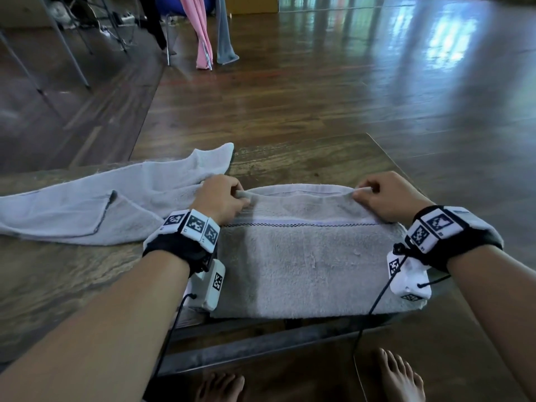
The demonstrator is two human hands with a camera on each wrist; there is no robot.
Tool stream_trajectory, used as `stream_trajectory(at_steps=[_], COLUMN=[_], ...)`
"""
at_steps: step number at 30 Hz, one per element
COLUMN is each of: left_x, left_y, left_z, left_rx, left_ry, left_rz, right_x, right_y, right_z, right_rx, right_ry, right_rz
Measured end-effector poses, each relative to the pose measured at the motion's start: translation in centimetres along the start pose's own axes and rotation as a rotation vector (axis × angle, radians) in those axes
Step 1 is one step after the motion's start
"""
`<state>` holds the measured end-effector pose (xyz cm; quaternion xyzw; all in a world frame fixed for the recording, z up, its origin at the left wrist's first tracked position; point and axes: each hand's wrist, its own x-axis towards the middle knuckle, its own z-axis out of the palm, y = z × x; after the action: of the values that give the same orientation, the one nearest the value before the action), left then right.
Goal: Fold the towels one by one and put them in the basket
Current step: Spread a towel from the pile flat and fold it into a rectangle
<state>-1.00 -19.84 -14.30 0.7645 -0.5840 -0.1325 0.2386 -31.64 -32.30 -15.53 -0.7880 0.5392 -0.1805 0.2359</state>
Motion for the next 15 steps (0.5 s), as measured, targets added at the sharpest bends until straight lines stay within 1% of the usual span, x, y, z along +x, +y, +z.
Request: stream_trajectory(at_steps=[2,4,7,10,12,15], left_x=[-0.5,-1.0,-2.1,-3.5,-4.7,-5.8], left_y=[0.8,1.6,2.3,2.4,2.1,1.4], left_z=[-0.6,-1.5,-3.0,-4.3,-5.1,-6.1], left_rx=[-0.019,-0.041,-0.079,-0.063,-0.057,-0.057], left_ry=[0.045,0.072,0.092,0.089,0.036,-0.116], left_rz=[0.051,0.086,0.102,0.092,0.059,0.070], right_x=[-0.2,-0.6,-1.7,-3.6,-5.1,-7.1], right_y=[-0.4,-0.8,-1.2,-1.3,-1.4,-2.0], right_z=[-0.3,-1.0,-2.4,-4.0,-4.8,-5.7], right_rx=[0.095,0.137,0.173,0.218,0.239,0.231], right_ry=[0.028,0.072,0.077,0.128,0.169,0.176], right_rz=[-0.015,-0.048,-0.089,-0.121,-0.137,-0.187])
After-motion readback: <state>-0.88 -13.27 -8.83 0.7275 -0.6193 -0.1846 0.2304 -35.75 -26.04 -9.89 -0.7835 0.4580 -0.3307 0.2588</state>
